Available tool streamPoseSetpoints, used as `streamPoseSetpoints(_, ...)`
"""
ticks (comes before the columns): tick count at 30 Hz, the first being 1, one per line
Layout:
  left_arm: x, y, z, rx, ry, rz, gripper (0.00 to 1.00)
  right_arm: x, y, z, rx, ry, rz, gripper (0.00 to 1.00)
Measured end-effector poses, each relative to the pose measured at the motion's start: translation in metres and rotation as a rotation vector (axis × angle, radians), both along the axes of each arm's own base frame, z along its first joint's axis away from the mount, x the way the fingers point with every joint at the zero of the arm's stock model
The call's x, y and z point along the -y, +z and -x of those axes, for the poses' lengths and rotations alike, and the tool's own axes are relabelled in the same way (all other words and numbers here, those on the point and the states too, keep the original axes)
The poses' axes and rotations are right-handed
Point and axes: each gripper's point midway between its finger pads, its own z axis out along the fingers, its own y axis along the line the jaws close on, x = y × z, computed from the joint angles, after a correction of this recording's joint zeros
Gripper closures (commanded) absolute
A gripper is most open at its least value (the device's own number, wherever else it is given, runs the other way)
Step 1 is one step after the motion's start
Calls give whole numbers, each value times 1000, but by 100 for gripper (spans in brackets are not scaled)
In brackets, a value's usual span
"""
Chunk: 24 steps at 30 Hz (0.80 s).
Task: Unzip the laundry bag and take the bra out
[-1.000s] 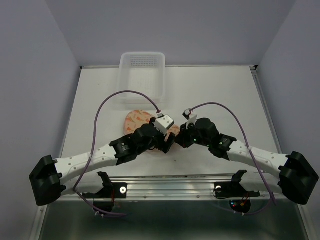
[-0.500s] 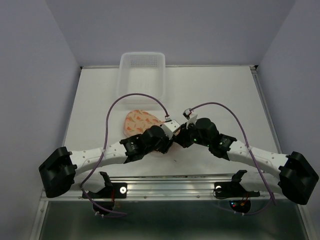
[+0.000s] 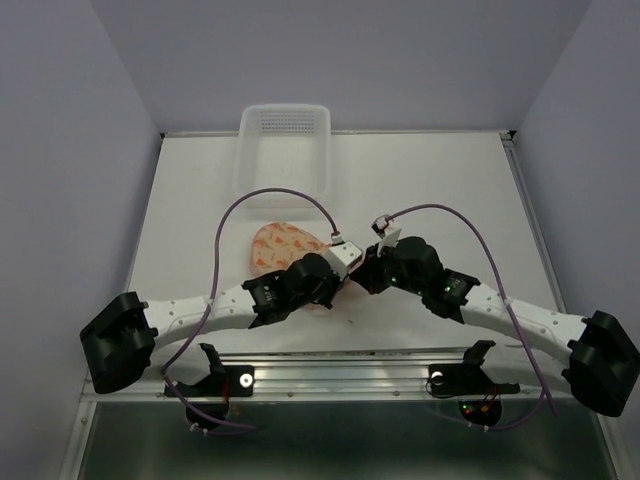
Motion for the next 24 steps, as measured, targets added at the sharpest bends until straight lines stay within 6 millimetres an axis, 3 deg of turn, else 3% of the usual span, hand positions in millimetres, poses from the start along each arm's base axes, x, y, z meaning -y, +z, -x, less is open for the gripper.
streamPoseSetpoints(10,-13,25,11,16,18,117,100,51,20,-36,74,-241,21,99)
streamPoseSetpoints(14,-18,37,14,26,34,167,96,55,21,-39,77,-249,17,99)
streamPoseSetpoints(15,-20,37,13,26,43,170,92,55,21,-38,77,-242,16,99)
streamPoseSetpoints(18,-24,34,11,25,69,158,53,50,22,-35,76,-203,11,99)
streamPoseSetpoints(19,-25,33,11,25,76,154,21,48,22,-33,74,-187,4,99)
streamPoseSetpoints(21,-29,31,9,29,89,137,4,41,24,-29,70,-152,-17,99)
streamPoseSetpoints(24,-33,30,8,28,106,130,1,28,23,-23,55,-112,-44,99)
